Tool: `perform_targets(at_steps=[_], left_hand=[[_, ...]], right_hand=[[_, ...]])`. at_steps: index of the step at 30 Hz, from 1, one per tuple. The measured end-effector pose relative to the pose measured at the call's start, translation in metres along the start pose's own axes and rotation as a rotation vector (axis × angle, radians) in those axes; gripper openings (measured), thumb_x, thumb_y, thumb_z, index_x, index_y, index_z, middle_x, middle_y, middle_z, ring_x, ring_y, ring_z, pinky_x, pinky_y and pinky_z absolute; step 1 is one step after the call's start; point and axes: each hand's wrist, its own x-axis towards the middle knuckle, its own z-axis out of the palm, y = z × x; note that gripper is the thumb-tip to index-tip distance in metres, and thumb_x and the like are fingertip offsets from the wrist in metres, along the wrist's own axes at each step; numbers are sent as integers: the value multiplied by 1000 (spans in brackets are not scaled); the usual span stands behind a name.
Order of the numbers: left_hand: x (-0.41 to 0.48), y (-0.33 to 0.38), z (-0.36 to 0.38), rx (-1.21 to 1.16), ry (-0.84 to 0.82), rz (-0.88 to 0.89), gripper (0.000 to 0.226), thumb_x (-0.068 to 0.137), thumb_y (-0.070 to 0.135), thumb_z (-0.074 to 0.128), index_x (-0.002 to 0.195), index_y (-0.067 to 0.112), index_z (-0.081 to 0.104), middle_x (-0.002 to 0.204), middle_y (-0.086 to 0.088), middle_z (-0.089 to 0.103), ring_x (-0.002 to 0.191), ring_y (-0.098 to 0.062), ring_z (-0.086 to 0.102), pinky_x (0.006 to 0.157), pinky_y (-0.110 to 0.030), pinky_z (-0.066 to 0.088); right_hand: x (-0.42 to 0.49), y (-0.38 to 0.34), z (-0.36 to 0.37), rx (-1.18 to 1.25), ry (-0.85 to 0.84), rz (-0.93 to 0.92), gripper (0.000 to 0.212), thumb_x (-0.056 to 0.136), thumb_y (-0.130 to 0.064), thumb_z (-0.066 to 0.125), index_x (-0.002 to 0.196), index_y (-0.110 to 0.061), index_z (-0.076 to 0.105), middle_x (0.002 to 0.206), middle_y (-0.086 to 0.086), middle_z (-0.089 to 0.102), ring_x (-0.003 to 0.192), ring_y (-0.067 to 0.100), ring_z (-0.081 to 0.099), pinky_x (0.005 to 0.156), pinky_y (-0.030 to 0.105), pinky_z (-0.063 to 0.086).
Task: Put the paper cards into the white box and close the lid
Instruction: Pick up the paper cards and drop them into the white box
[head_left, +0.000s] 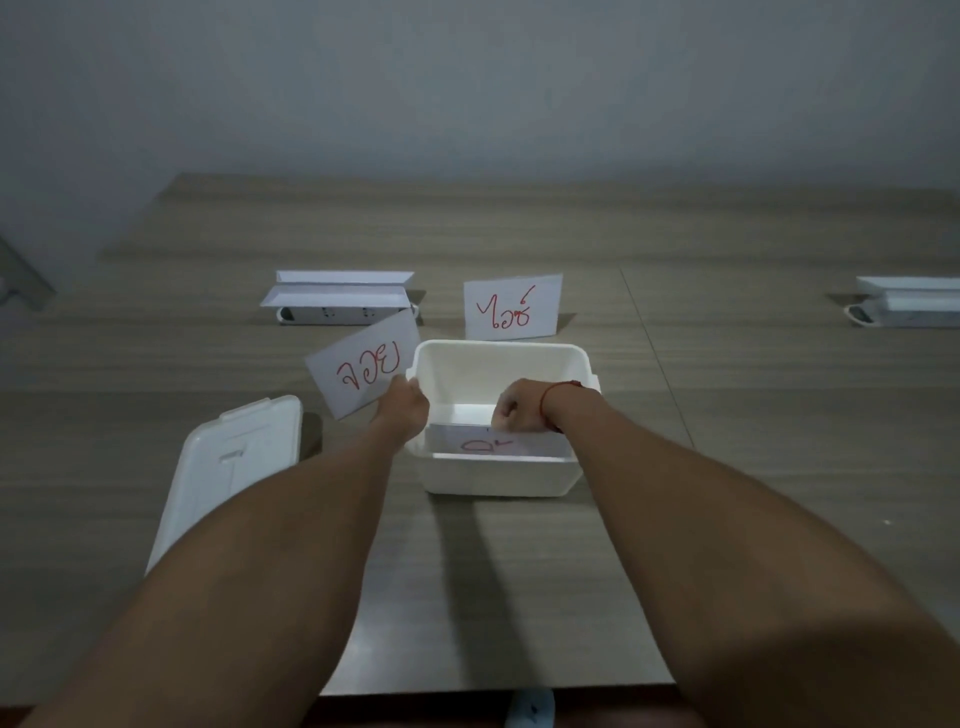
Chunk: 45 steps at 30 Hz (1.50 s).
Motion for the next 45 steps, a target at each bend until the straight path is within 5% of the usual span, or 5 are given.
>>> perform_targets(at_steps=[8, 11, 20, 34, 45], left_hand=[[12, -4, -18, 29, 183, -11, 44, 102, 27, 30, 119, -4, 56, 118, -22, 61, 103, -33, 57, 78, -34, 40], [32, -6, -39, 156, 319, 26, 41, 99, 30, 36, 118, 1, 59, 120, -21, 60, 110, -35, 57, 87, -40, 46], [85, -20, -49, 488, 349, 63, 41, 96, 33, 42, 130, 10, 50, 133, -16, 52, 128, -33, 42, 111, -45, 27], [89, -25, -43, 459, 336, 59, 25, 96, 16, 42, 117, 12, 54, 119, -15, 60, 115, -33, 49, 95, -42, 32], [55, 57, -104, 462, 663, 445, 39, 103, 32, 26, 100, 8, 56, 104, -15, 62, 97, -32, 54, 87, -40, 34]], right_hand=[[10, -2, -17, 214, 455, 6, 10, 84, -18, 67, 92, -13, 68, 113, 10, 68, 109, 28, 63, 96, 39, 51], [23, -1, -26, 46, 594, 56, 39, 86, -23, 67, 123, -16, 55, 131, 10, 53, 125, 29, 47, 103, 39, 40], [90, -8, -18, -81, 603, -30, 28, 96, -28, 49, 123, -25, 58, 120, 5, 66, 115, 27, 58, 98, 37, 36], [120, -12, -23, -146, 648, -90, 32, 99, -24, 43, 130, -20, 51, 127, 7, 59, 120, 27, 51, 102, 39, 33], [32, 17, -29, 53, 570, 348, 51, 90, -13, 51, 140, -17, 38, 150, 12, 32, 139, 30, 30, 115, 49, 23]])
